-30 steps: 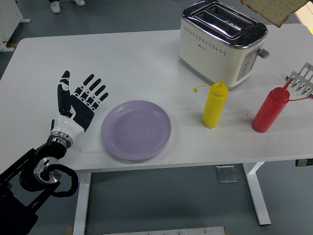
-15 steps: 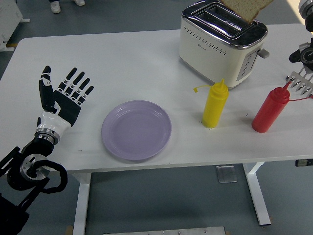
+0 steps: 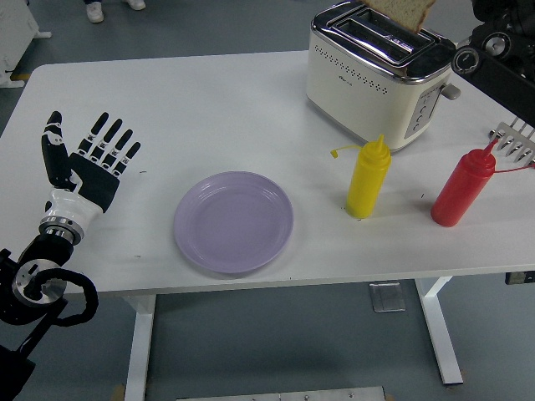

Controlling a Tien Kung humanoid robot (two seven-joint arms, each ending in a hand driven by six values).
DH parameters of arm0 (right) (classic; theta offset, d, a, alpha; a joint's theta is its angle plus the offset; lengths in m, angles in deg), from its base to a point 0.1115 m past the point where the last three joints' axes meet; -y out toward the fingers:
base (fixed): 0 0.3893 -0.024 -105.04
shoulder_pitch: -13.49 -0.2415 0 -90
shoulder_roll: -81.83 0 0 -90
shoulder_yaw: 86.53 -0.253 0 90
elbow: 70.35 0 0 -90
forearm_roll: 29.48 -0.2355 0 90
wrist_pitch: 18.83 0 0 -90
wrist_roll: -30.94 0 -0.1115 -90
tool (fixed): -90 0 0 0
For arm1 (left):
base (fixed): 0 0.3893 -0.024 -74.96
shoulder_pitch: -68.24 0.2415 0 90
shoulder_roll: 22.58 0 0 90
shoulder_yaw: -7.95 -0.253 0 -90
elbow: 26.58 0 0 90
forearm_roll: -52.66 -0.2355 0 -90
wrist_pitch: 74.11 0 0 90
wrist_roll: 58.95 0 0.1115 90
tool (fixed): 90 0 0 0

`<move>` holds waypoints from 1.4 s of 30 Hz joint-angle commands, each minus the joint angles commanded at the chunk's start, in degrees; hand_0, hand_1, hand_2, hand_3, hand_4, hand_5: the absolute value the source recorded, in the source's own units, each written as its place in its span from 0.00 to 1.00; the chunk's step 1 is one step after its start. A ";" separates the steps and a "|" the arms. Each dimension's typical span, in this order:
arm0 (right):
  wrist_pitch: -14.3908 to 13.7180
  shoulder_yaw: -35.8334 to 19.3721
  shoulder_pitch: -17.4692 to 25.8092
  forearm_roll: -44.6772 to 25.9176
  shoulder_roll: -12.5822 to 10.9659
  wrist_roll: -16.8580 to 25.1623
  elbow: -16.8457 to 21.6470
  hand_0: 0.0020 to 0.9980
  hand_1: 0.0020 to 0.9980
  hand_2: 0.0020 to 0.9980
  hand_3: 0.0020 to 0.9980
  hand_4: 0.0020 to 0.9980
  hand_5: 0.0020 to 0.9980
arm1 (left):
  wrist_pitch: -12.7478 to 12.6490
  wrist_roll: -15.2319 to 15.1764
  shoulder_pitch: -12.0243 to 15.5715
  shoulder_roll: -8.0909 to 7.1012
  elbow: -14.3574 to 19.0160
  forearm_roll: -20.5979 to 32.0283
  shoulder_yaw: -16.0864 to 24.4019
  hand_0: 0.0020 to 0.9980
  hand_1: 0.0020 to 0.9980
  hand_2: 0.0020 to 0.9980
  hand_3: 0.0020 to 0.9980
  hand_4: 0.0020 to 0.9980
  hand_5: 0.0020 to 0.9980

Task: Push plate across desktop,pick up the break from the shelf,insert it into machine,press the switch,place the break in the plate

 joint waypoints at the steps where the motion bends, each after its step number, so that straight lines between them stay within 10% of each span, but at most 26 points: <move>1: 0.58 1.01 -1.07 -0.15 0.90 -0.60 -1.05 0.41 0.46 0.46 0.49 0.23 0.00 | 0.04 0.12 0.05 -0.08 -0.04 0.55 0.26 0.85 0.80 0.78 0.77 0.78 1.00; 14: 3.73 8.28 -8.41 -4.01 8.83 -0.71 -14.66 0.37 0.45 0.47 0.50 0.23 0.00 | 0.11 0.31 0.04 -0.53 -0.51 2.19 1.12 0.85 0.79 0.78 0.76 0.78 1.00; 24: 3.12 11.06 -9.17 -6.89 10.74 -0.71 -23.78 0.34 0.44 0.48 0.51 0.22 0.00 | 0.07 0.29 0.14 -0.71 -0.66 2.09 1.35 0.85 0.79 0.78 0.76 0.78 1.00; 42: 4.59 11.57 -10.38 -6.92 12.50 -0.71 -25.07 0.27 0.41 0.48 0.51 0.21 0.00 | 0.09 0.43 0.20 -0.67 -1.06 2.17 1.18 0.85 0.80 0.78 0.76 0.77 1.00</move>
